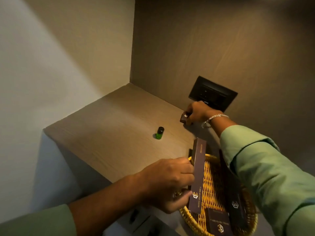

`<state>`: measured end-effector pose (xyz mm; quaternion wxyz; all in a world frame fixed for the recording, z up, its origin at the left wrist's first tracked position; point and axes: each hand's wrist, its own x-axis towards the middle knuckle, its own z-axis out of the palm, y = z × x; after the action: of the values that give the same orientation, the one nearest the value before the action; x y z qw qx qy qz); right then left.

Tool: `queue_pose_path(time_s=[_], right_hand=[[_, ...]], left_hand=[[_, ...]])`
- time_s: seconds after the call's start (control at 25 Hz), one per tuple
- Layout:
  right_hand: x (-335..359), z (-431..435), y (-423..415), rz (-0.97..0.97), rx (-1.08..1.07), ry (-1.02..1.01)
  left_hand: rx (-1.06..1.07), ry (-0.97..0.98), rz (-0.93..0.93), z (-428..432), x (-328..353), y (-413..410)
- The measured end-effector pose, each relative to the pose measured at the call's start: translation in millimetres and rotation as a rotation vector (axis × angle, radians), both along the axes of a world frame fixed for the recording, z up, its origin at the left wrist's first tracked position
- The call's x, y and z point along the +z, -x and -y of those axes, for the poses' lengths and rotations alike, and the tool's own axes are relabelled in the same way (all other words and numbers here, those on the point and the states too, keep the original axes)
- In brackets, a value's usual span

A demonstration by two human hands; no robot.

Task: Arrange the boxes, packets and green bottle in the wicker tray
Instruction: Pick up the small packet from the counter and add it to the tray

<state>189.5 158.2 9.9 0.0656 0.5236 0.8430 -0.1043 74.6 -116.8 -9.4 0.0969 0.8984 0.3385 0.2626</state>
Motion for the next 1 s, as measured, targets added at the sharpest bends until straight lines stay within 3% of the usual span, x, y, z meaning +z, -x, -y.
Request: queue_pose_path(time_s=[0.16,0.32,0.52,0.72,1.0], right_hand=[[33,34,-43,-0.046,-0.012,-0.055],[65,102,-97,-0.201,-0.172,-0.048],[49,205,-119,-0.293,-0.346,-0.03],[-4,276,-117,-0.128,-0.347,-0.239],[-28,291,-111,-0.007,-0.354,-0.362]], left_hand=[[-0.021,-0.008,0.006,5,-2,4],[-0.046,-0.003,0.05,6,-2,2],[-0.083,-0.046,0.044,-2,-2,1],[-0.087,-0.06,0.057,-6,-10,-1],[-0.067,-0.114,0.065,-8,-15,-3]])
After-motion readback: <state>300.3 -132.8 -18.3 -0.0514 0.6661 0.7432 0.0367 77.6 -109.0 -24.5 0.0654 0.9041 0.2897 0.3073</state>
